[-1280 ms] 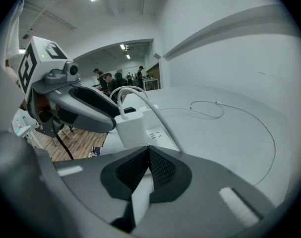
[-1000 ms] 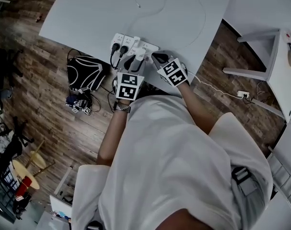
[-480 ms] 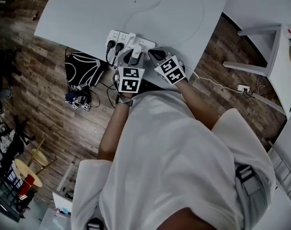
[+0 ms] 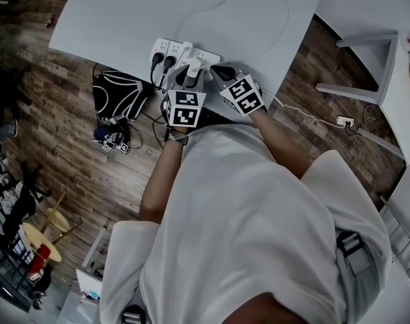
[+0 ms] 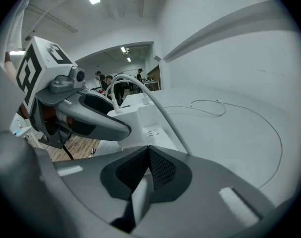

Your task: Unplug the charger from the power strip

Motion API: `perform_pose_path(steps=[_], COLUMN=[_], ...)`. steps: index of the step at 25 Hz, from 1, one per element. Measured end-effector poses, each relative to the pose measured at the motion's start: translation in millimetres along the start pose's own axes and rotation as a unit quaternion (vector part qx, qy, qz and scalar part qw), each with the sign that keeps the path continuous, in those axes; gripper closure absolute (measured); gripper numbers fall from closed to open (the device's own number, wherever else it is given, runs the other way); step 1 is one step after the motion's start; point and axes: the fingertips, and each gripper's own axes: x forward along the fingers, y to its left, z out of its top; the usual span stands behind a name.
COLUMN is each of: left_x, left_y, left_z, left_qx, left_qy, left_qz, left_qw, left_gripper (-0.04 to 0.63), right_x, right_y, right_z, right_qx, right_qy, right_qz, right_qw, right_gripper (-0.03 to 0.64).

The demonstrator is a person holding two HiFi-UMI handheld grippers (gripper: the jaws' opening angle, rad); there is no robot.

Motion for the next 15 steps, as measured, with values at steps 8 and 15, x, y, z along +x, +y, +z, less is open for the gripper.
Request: perform_pose_path(steps=[8,15], left_x=[-0.1,-2.5], left_y=[-1.1,2.7], left_z=[-0.4,-2.4], left_qx=[0.006,-0.035], left_qy=[0.009,-0.001], left_qz=[-0.002,-0.025], left_qw=[0.9999,0.9991], left_gripper=[0.451,0.451], right_x=[-0.5,-0.2], right_y=[0.8,2.6], right_z=[-1.1,-1.2], right_qx=[0.003,0.004], right_qy=[0.001,-0.005], right_qz=[-0.002,-0.002], right_qw=[1.000,1.000], right_gripper=[0.614,0.614])
